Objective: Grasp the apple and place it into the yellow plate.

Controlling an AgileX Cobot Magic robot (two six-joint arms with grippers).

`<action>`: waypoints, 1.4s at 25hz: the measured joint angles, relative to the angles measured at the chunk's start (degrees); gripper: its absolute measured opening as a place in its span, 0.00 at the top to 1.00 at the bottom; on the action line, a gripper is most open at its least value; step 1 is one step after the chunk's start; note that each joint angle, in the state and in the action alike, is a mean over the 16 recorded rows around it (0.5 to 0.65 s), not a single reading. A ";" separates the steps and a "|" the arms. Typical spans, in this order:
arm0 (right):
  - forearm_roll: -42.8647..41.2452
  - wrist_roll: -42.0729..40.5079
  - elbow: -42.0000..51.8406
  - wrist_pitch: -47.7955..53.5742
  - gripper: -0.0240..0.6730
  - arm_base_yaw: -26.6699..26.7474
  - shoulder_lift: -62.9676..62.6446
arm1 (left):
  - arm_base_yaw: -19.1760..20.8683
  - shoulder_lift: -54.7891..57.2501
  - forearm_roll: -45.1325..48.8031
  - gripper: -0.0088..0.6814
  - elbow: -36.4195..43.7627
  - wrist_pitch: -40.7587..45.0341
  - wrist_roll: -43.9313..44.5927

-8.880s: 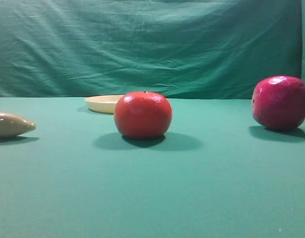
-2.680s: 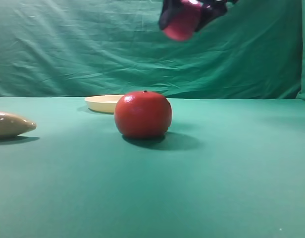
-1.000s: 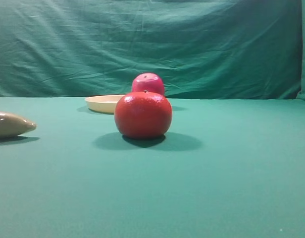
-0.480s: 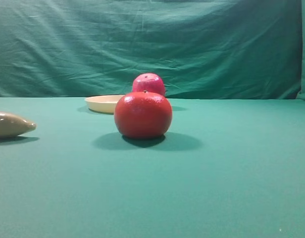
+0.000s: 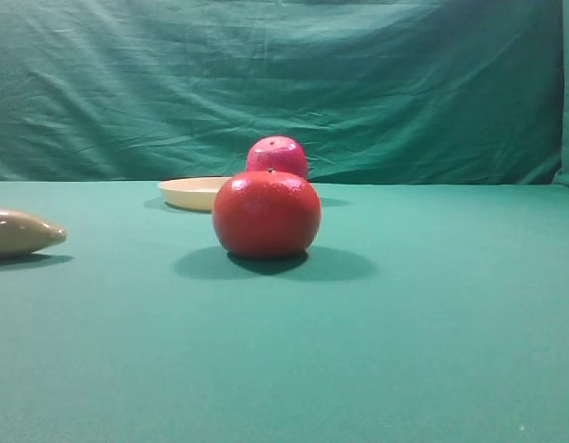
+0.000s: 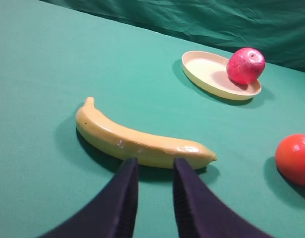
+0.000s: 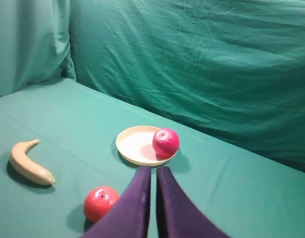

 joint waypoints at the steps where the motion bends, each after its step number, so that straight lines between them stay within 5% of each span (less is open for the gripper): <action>1: -0.26 0.01 0.45 -0.09 0.97 -0.53 -0.05 | 0.00 0.00 0.00 0.76 0.00 0.00 0.00; 23: -2.44 4.70 26.70 -16.29 0.97 -18.40 -12.07 | 0.00 0.00 0.00 0.76 0.00 0.00 0.00; 35: -2.46 10.30 41.28 -22.08 0.97 -23.33 -18.35 | 0.00 0.00 0.00 0.76 0.00 0.00 0.00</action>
